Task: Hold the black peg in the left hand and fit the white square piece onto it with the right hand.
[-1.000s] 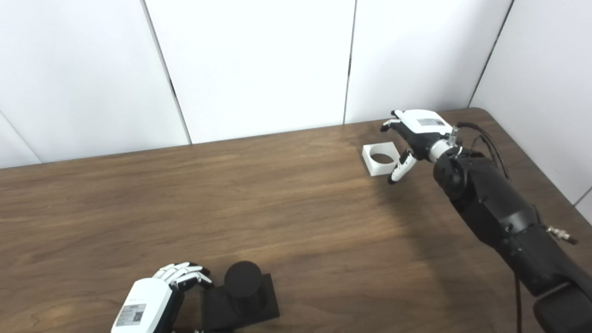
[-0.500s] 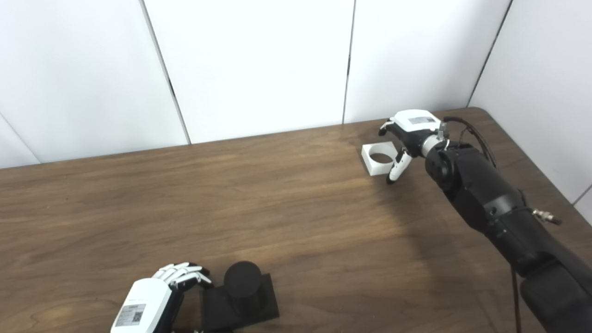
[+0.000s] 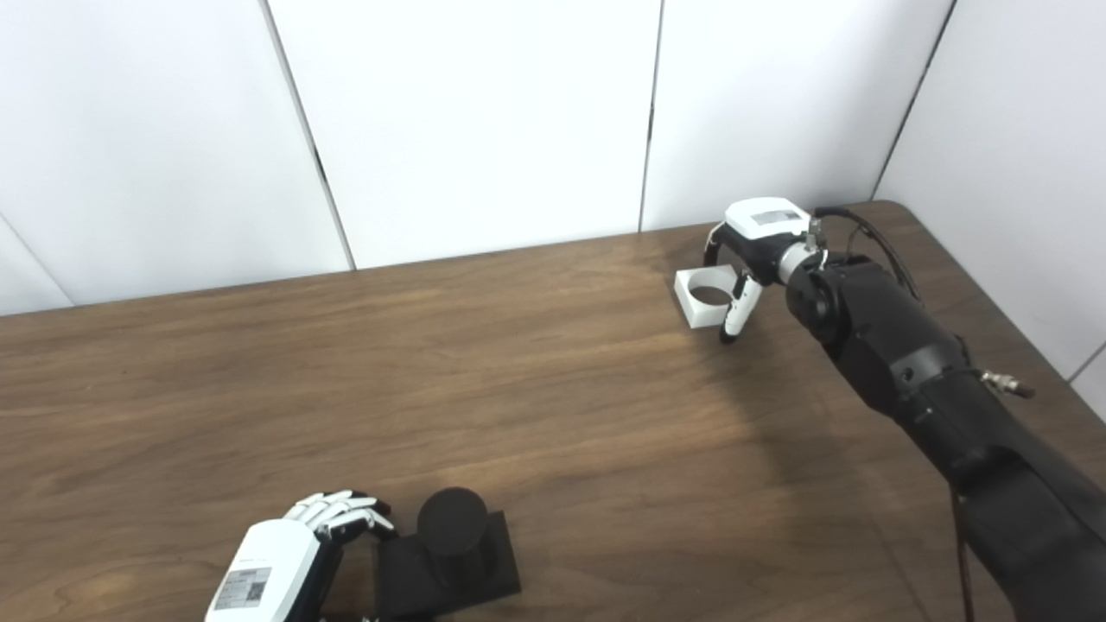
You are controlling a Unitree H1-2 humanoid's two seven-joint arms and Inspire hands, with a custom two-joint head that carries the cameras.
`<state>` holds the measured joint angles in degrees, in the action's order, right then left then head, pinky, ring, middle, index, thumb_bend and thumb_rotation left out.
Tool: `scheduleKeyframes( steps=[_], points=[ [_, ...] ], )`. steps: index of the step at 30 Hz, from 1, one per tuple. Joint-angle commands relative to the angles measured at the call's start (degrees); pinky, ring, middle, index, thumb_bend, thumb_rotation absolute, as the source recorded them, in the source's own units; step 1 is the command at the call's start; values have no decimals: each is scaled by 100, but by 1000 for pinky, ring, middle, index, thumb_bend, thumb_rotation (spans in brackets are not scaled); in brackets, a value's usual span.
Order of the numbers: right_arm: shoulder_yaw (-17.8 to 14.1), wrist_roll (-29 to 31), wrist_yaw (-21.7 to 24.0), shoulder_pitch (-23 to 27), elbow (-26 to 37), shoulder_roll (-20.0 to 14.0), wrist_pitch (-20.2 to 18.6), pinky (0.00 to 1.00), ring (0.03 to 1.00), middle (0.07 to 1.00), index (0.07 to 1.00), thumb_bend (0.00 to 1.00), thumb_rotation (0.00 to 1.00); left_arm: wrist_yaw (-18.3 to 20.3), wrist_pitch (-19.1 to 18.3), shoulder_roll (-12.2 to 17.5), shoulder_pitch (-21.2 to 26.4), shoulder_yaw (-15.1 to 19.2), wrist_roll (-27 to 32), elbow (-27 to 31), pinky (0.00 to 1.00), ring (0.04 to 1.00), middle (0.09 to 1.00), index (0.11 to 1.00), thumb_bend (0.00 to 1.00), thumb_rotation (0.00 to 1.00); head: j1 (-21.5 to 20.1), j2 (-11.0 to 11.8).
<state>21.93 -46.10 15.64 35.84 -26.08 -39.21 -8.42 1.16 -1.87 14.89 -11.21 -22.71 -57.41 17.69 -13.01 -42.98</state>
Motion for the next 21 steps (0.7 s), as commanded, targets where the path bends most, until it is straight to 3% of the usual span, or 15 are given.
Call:
scheduleKeyframes(
  steps=[1,2,3,4,6,21],
  points=[
    [-3,-12,-112,172,-47,1,127,837,907,833,638,817,193,396,-217,86,-200,-14,-164,-131,854,802,740,489,517,51,16,-8],
    [-14,-3,-139,167,-69,13,150,831,899,822,615,819,184,397,-217,84,-204,-12,-163,-128,857,803,740,489,517,51,1,-8],
    [-14,-3,-169,160,-86,19,174,827,890,810,541,645,161,400,-217,82,-208,-12,-166,-123,858,804,741,489,517,52,1,-8],
    [0,-24,-193,155,-94,19,195,823,884,802,515,587,152,404,-215,83,-209,-14,-175,-117,857,805,742,489,517,52,-1,-11],
    [44,-94,-233,149,-107,10,238,812,875,789,495,541,145,404,-208,88,-209,-19,-197,-110,851,804,742,489,517,52,-1,-11],
    [-90,14,-278,28,209,8,439,768,817,727,484,522,125,397,-213,49,-182,-26,-172,-145,849,803,741,489,516,52,79,-27]
  ],
)
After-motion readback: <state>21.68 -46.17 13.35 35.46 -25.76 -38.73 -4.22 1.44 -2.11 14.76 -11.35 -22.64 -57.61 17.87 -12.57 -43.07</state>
